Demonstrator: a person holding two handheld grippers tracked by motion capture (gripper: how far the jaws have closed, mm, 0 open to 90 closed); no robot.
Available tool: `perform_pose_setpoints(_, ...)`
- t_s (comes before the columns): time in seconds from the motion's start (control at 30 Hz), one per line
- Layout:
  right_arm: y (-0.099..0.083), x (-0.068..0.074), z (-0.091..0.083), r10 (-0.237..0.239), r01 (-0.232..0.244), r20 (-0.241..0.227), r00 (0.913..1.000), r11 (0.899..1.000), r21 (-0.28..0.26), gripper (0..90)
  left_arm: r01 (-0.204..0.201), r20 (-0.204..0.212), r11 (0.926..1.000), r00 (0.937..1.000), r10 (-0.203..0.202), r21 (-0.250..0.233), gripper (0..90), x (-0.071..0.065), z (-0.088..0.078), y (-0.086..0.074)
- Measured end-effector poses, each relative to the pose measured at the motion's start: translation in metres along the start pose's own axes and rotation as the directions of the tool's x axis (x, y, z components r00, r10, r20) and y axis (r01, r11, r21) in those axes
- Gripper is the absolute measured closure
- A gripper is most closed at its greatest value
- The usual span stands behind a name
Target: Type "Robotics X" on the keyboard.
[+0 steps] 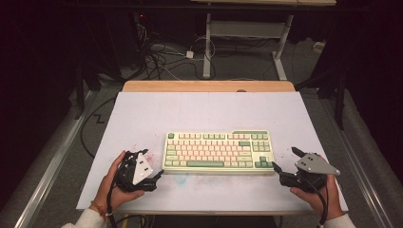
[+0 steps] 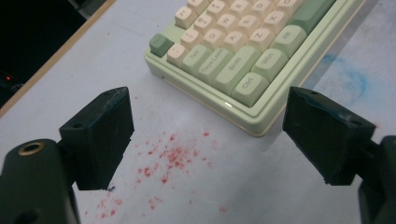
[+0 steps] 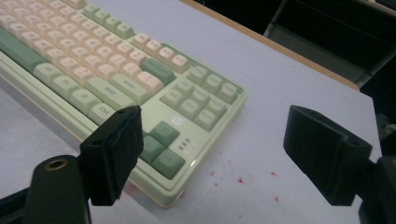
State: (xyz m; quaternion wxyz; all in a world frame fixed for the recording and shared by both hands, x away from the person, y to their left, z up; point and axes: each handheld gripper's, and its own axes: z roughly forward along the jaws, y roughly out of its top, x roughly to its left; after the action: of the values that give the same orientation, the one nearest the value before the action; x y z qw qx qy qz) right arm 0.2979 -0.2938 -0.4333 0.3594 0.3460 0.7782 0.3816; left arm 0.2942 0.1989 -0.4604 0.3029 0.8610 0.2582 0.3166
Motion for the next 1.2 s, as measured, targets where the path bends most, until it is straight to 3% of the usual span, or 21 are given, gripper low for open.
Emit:
perform_pose_setpoints(0.17,-0.009,-0.004,0.002,0.010,-0.010,0.004,0.9999,1.000,0.016,20.3,0.032,0.001,0.9992,0.9995,-0.032,0.025,15.5,0.004,0.003,-0.013)
perform_pose_setpoints(0.3,-0.017,-0.008,0.002,0.048,-0.048,0.009,0.9988,0.999,0.018,20.4,0.030,0.002,0.9984,0.9996,-0.030,0.048,15.5,0.004,0.005,-0.020)
perform_pose_setpoints(0.5,-0.034,-0.011,0.004,0.076,-0.077,0.023,0.9969,0.996,0.048,20.4,0.085,0.016,0.9943,0.9962,-0.086,0.065,15.5,0.009,0.004,-0.032)
perform_pose_setpoints(0.7,-0.046,-0.014,0.005,0.118,-0.120,0.034,0.9925,0.990,0.074,21.2,0.104,0.017,0.9911,0.9943,-0.106,0.083,15.5,0.009,0.007,-0.037)
perform_pose_setpoints(1.2,-0.037,-0.004,0.001,0.081,-0.083,0.035,0.9961,0.996,0.043,19.6,0.081,0.031,0.9950,0.9960,-0.083,0.059,15.5,0.003,0.006,-0.035)
